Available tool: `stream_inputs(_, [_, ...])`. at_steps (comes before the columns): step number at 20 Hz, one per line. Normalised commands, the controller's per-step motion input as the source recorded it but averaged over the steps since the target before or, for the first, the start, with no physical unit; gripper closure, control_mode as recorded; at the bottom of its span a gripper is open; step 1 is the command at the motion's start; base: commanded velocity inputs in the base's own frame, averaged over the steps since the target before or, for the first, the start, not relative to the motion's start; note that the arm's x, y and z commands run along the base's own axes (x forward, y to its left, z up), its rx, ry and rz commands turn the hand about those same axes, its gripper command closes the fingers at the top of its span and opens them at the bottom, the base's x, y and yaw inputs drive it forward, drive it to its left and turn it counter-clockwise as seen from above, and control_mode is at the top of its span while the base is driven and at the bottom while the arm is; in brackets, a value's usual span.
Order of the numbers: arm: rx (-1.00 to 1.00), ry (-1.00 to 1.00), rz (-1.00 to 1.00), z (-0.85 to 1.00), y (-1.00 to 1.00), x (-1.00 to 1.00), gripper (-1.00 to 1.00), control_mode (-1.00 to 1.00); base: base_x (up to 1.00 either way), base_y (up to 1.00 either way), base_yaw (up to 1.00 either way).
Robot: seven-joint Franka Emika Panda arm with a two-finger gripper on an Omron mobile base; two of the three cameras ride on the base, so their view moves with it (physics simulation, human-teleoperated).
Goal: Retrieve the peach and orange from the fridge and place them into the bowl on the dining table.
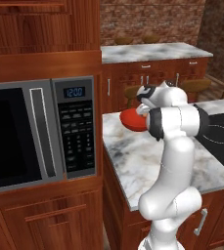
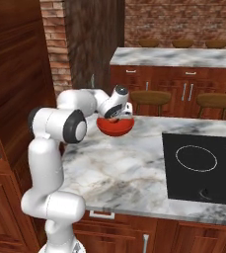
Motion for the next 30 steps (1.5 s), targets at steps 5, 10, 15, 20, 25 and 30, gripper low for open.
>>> stream_inputs(5, [0.00,0.02,0.00,-0.40,0.00,0.32,1.00,-1.00,0.00,0.00,0.00])
stream_inputs(10, [0.00,0.03,0.00,-0.19,0.00,0.44,1.00,-1.00,0.00,0.00,0.00])
stream_inputs(15, [0.00,0.00,0.00,0.00,0.00,0.04,-1.00,-1.00,0.00,0.00,0.00])
stream_inputs(20, [0.00,0.00,0.00,0.00,0.00,0.00,-1.00,-1.00,0.00,0.00,0.00])
stream_inputs(25, [0.00,0.00,0.00,0.00,0.06,0.00,-1.00,-1.00,0.00,0.00,0.00])
stream_inputs(30, [0.00,0.00,0.00,0.13,0.03,-0.31,-1.00,-1.00,0.00,0.00,0.00])
